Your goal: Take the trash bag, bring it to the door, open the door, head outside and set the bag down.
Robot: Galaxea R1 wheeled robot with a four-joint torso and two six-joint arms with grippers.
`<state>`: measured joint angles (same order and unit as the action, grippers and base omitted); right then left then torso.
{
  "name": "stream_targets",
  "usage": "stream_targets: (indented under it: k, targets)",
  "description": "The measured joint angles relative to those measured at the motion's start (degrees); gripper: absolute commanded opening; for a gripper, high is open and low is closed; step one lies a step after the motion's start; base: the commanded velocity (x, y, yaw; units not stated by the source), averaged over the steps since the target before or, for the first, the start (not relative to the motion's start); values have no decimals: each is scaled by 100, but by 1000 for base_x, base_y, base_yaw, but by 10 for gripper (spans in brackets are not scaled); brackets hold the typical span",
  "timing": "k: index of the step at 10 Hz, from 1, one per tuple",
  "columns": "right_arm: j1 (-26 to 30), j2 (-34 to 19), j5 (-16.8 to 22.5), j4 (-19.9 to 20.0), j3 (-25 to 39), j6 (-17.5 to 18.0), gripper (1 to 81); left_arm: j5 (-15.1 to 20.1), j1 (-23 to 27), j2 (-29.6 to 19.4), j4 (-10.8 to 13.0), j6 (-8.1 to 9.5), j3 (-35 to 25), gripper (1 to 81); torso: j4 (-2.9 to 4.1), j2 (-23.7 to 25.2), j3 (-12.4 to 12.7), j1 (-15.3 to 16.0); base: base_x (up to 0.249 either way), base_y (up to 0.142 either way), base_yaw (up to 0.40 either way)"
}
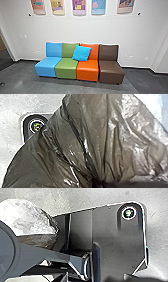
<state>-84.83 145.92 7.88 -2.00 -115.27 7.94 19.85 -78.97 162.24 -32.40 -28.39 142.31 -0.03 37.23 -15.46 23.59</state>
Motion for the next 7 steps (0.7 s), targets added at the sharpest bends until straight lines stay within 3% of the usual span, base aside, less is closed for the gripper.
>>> stream_targets:
  k: [2, 7]
  targets:
    - [-105, 116, -16, -21, -116, -2, 811, 5, -51, 29, 2, -33, 18, 10, 0, -396, 380, -262, 0, 0, 0]
    - [-171, 653, -71, -133, -812, -2, 811, -23, -116, 306, 0, -190, 400, 10, -2, -1318, 542, -868, 0, 0, 0]
